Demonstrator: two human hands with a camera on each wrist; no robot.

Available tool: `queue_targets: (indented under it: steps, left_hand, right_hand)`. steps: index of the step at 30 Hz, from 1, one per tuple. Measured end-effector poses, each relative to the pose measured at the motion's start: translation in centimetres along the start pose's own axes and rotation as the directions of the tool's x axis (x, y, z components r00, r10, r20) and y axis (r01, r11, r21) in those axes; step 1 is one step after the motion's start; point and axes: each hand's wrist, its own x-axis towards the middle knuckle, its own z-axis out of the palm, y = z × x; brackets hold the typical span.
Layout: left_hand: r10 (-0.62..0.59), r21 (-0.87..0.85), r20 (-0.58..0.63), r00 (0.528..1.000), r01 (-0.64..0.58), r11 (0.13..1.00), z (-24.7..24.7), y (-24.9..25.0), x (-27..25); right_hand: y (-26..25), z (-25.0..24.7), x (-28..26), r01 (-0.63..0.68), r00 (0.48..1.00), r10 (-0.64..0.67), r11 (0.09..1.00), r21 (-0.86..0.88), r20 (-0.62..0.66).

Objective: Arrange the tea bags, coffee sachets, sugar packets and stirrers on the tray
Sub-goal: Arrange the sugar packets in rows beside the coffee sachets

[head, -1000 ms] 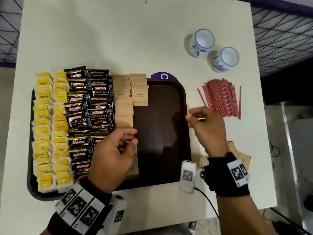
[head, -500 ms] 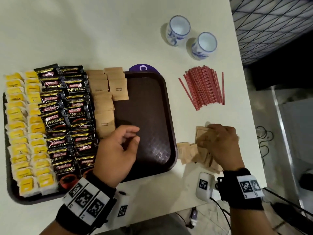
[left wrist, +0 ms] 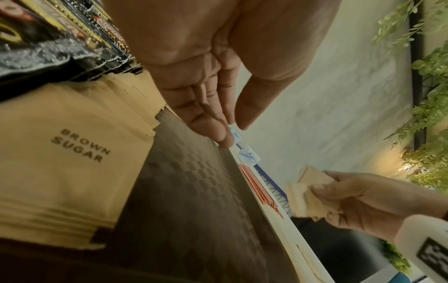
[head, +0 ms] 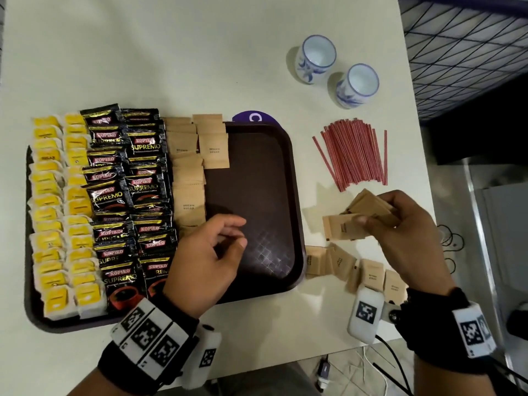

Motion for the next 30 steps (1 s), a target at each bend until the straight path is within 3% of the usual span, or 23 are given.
queue_targets:
  steps: [5,11,18,21,24,26,30]
  left_hand:
    - [0.008,-0.056,0.044,0.999,-0.005,0.998,-0.3,0.5,-0.3]
    - [-0.072,-0.296,0.172,0.982,0.121,0.948,-0.6,1.8,-0.1]
    - [-0.145,-0.301,0.028,0.989,0.147,0.942,-2.9,0.6,0.4]
    - [-0.155,-0.37,0.051,0.987,0.163,0.915,-4.4,0.9,0.6]
    - [-0.165,-0.412,0.079,0.983,0.183,0.893,-5.3,1.1,0.9]
    - [-0.176,-0.434,0.088,0.98,0.197,0.879,-5.7,1.1,1.0]
    - [-0.208,-0.515,0.117,0.971,0.238,0.824,-5.9,1.3,1.3]
  right_hand:
    - [-2.5,1.3,0.3,0.017,0.999,-0.022,0.993,0.113,0.048]
    - [-5.4,5.7,-1.2,-0.087,0.958,-0.001,0.952,0.294,0.288]
    - [-5.9,10.3,-0.8,-0.216,0.916,0.075,0.92,0.326,0.394]
    - [-5.3,10.7,-0.8,-0.167,0.883,0.069,0.97,0.174,0.465]
    - [-4.5,11.1,-1.1,-0.003,0.846,0.029,0.999,-0.05,0.533]
    - [-3.9,11.3,-1.1,0.116,0.839,0.005,0.975,-0.187,0.544]
    - [-3.6,11.5,-1.7,0.244,0.845,-0.054,0.924,-0.294,0.531]
